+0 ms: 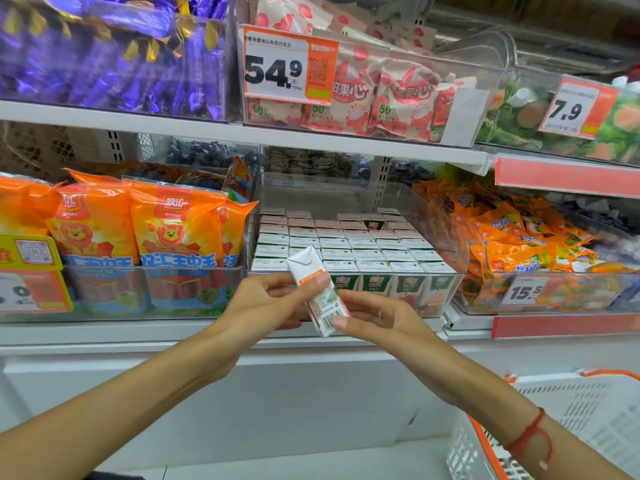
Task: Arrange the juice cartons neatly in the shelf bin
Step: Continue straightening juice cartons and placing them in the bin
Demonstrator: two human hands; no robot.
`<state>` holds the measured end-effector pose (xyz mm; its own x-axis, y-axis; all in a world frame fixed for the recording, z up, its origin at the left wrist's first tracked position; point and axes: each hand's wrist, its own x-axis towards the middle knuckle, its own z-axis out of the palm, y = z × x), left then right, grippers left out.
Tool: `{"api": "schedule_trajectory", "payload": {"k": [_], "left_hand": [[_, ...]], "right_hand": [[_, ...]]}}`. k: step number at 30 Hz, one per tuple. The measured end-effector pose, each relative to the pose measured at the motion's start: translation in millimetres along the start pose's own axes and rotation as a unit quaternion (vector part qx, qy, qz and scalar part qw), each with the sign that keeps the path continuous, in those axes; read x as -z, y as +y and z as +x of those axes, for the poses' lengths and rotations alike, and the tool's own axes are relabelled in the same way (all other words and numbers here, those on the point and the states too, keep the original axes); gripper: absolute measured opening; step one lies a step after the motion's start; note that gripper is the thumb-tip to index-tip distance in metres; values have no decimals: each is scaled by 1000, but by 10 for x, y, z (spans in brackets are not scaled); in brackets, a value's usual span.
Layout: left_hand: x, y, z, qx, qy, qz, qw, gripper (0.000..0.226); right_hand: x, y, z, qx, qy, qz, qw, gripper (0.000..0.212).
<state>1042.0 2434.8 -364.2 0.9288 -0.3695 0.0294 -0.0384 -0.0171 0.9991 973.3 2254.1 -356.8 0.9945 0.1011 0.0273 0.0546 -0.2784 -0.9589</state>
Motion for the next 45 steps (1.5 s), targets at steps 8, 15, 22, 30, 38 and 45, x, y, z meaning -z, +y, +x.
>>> {"api": "schedule_trajectory", "payload": {"k": [8,15,22,30,38,45], "left_hand": [[-41,8,-13,-69,32,-13,997,16],[-4,53,-74,-235,51,187,952,46],[16,4,-82,-398,46,355,845,51],[-34,-7,-32,-304,33,282,909,47],[17,96,-7,-81,-2,-28,996,51],[70,110,7,25,-10,-75,997,51]], "right_hand": [[-84,62,30,81,197,-126,969,55],[43,-2,-13,40,119,-40,991,52],[82,-49,-15,64,148,55,985,51],[94,0,2,100,147,-1,984,38],[76,11,-31,168,81,-121,975,47],[74,-23,-30,177,77,-109,975,45]]}}
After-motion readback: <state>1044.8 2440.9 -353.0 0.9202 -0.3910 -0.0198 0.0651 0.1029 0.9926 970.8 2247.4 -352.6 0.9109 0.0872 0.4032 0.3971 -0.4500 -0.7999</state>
